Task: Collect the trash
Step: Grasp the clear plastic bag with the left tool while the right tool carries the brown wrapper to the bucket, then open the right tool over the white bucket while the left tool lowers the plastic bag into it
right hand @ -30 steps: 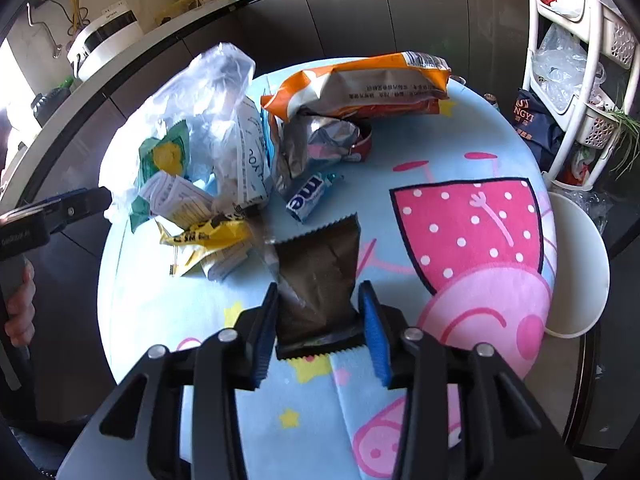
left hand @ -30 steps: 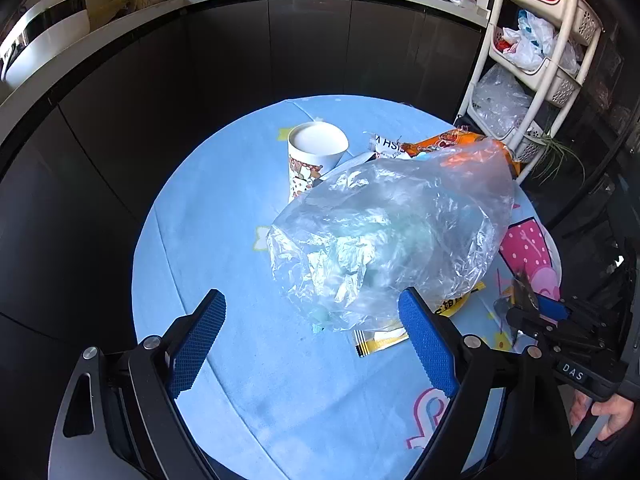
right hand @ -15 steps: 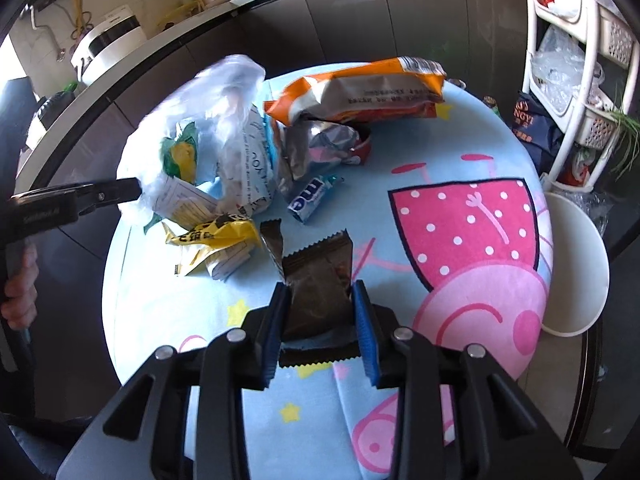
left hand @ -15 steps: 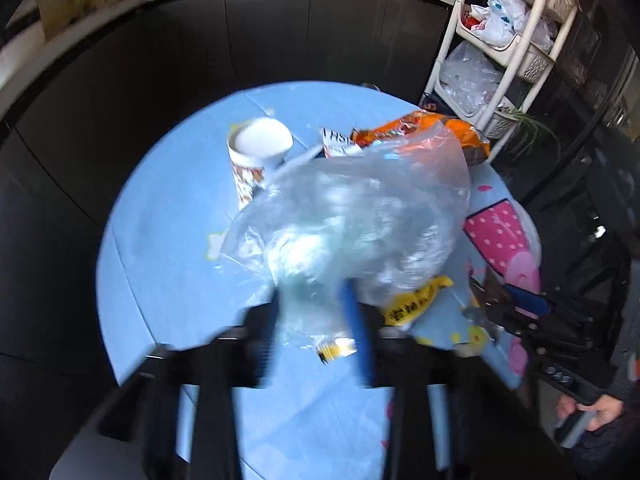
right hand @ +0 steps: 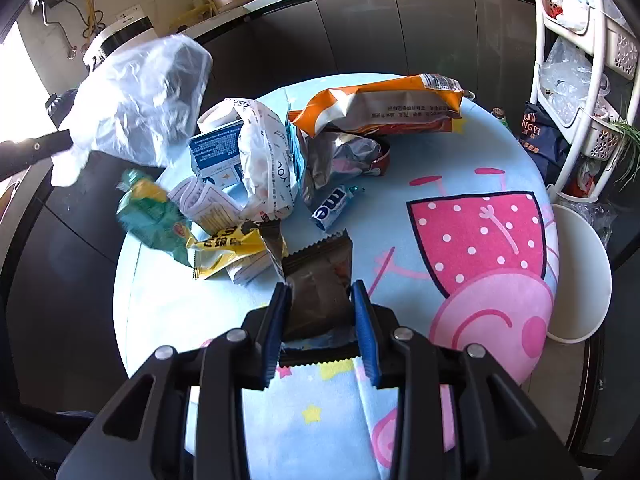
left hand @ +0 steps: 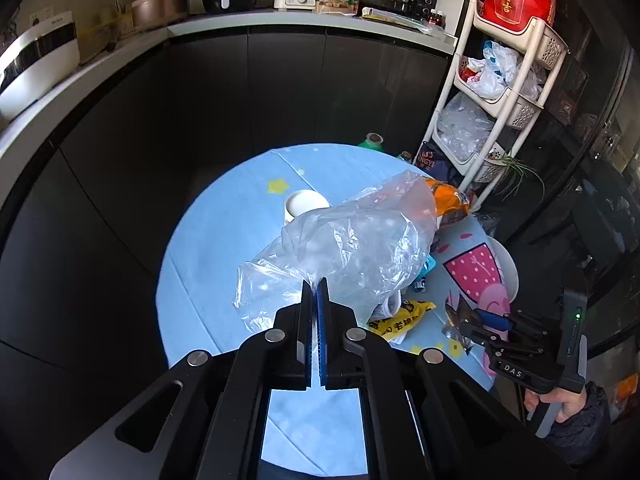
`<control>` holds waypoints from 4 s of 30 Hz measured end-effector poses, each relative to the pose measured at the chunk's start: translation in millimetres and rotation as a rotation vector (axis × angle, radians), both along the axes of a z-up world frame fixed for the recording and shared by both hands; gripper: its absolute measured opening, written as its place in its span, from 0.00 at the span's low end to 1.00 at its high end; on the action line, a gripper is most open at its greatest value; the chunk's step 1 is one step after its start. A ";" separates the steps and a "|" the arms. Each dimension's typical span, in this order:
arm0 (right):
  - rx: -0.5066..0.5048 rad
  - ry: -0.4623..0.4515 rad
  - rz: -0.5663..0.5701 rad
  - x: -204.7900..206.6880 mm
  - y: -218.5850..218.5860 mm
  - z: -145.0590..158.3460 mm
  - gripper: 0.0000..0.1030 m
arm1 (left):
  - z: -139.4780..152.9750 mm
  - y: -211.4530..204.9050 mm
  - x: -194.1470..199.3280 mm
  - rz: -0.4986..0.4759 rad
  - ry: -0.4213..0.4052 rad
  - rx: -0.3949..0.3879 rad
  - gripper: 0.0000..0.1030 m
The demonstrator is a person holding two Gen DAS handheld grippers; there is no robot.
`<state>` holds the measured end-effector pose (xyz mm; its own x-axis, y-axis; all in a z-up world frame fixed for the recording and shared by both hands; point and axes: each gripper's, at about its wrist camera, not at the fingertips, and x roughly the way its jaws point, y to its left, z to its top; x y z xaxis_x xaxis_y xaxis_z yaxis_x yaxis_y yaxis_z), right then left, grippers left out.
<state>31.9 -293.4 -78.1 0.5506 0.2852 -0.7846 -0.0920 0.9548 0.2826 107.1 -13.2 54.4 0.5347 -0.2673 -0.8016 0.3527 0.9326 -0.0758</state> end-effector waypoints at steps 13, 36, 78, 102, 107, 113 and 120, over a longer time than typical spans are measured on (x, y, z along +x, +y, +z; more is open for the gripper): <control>0.039 -0.066 -0.072 -5.1 -37.5 15.6 0.32 | 55.7 -92.9 -22.4 -0.225 -0.134 -0.029 0.01; 0.005 0.070 -0.435 -18.3 -261.3 -86.5 0.32 | -161.6 -444.8 21.5 -0.566 0.136 0.420 0.00; 0.130 -0.014 -0.389 -16.0 -274.6 -110.8 0.92 | -175.2 -487.0 41.2 -0.472 0.115 0.465 0.80; 0.140 -0.021 -0.388 -22.8 -275.0 -107.4 0.92 | -175.5 -481.7 70.0 -0.453 0.306 0.335 0.05; 0.137 -0.015 -0.403 -30.8 -281.8 -109.8 0.92 | -181.5 -492.9 47.7 -0.566 0.402 0.274 0.02; 0.144 -0.015 -0.424 -41.0 -288.1 -110.2 0.92 | -163.4 -506.1 24.2 -0.609 0.297 0.322 0.29; 0.143 -0.022 -0.414 -43.6 -283.7 -106.4 0.92 | -158.9 -492.5 32.7 -0.537 0.300 0.310 0.56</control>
<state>-11.6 -577.1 -184.5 0.6571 0.1425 -0.7402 0.2827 0.8637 0.4172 139.9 -505.7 -104.5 0.1349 -0.1674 -0.9766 0.7774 0.6290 -0.0004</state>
